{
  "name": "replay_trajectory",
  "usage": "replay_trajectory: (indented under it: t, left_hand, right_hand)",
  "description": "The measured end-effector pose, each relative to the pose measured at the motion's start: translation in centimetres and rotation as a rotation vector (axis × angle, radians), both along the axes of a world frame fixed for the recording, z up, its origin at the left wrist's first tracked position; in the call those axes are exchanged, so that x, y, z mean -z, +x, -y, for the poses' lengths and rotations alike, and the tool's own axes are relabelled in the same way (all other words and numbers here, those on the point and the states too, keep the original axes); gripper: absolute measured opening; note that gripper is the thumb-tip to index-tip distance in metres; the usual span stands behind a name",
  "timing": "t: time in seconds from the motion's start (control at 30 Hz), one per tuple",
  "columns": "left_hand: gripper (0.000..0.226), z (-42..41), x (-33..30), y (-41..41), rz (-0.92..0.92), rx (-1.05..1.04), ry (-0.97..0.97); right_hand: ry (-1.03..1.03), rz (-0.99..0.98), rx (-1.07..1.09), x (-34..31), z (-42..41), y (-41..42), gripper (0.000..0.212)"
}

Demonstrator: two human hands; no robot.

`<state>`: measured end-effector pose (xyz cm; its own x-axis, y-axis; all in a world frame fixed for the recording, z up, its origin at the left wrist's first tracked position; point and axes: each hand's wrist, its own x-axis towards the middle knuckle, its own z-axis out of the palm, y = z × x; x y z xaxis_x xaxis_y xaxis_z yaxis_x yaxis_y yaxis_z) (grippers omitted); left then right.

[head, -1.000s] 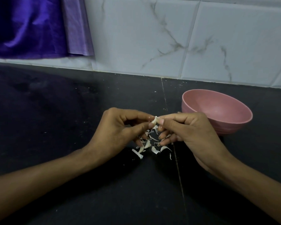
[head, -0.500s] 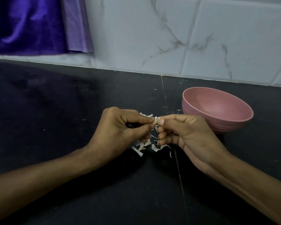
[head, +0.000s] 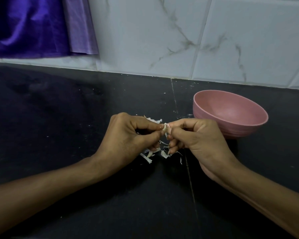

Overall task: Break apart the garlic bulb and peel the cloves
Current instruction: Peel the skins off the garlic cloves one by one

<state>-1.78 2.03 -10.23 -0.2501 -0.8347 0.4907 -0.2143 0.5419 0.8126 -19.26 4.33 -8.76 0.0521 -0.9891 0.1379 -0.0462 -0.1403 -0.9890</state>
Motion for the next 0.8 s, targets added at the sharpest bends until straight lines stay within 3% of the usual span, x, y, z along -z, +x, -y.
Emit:
replay_trajectory:
  t: [0.33, 0.8]
  left_hand:
    - [0.018, 0.3, -0.6, 0.0, -0.101, 0.018, 0.091]
    - [0.021, 0.2, -0.7, 0.1, -0.029, 0.004, 0.011]
  right_hand:
    - [0.001, -0.046, -0.056, -0.9, 0.5, -0.9, 0.01]
    - [-0.01, -0.044, -0.03, -0.3, 0.6, -0.9, 0.009]
